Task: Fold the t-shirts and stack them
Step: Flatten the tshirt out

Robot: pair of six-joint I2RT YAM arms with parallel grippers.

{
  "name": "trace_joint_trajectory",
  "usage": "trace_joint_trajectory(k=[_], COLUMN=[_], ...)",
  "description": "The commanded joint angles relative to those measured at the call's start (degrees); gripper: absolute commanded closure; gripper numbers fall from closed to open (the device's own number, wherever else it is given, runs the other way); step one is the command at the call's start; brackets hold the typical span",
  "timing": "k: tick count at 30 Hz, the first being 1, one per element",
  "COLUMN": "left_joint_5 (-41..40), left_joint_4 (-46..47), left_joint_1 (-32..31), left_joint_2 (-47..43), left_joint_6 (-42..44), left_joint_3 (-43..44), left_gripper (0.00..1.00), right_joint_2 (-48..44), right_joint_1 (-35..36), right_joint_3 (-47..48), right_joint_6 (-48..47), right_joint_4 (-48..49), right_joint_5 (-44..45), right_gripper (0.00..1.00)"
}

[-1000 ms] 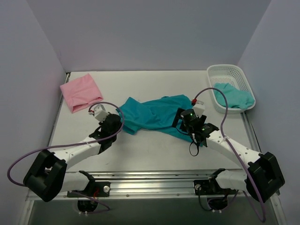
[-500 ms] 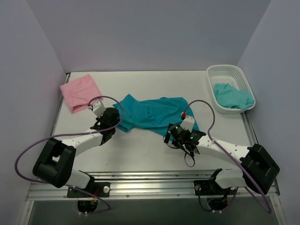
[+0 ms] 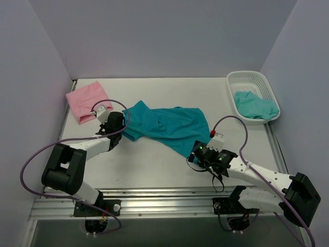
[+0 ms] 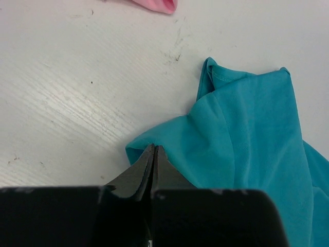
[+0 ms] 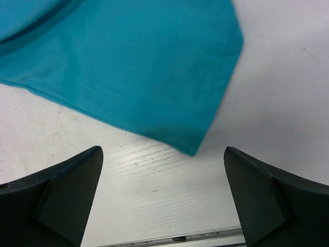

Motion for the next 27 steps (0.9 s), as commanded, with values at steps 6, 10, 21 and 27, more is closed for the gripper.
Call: trace_joint_trajectory(k=[6, 10, 21, 27], left_joint_5=[1.4, 1.1, 1.0, 1.0], left_joint_4=[1.1, 0.8, 0.4, 0.6], left_joint_1=[1.1, 1.1, 1.1, 1.1], left_joint_2=[-0.1, -0.3, 0.3, 0.4], left_joint_6=[1.6, 1.8, 2.1, 1.8], left_joint_3=[3.0, 3.0, 3.3, 3.1], left_gripper=[0.98, 0.98, 0.98, 0.98], right_joint_2=[5.9, 9.2, 9.3, 8.7], right_joint_1=[0.5, 0.5, 0.8, 0.9], right_joint_3=[0.3, -0.5, -7.5, -8.7], right_joint_6=[0.0, -0.2, 3.7, 3.7], right_joint_4=[1.8, 5.5, 14.1, 15.7], right_joint_5=[3.1, 1.1, -4.5, -4.9], right_gripper=[0.00, 0.00, 0.08, 0.38])
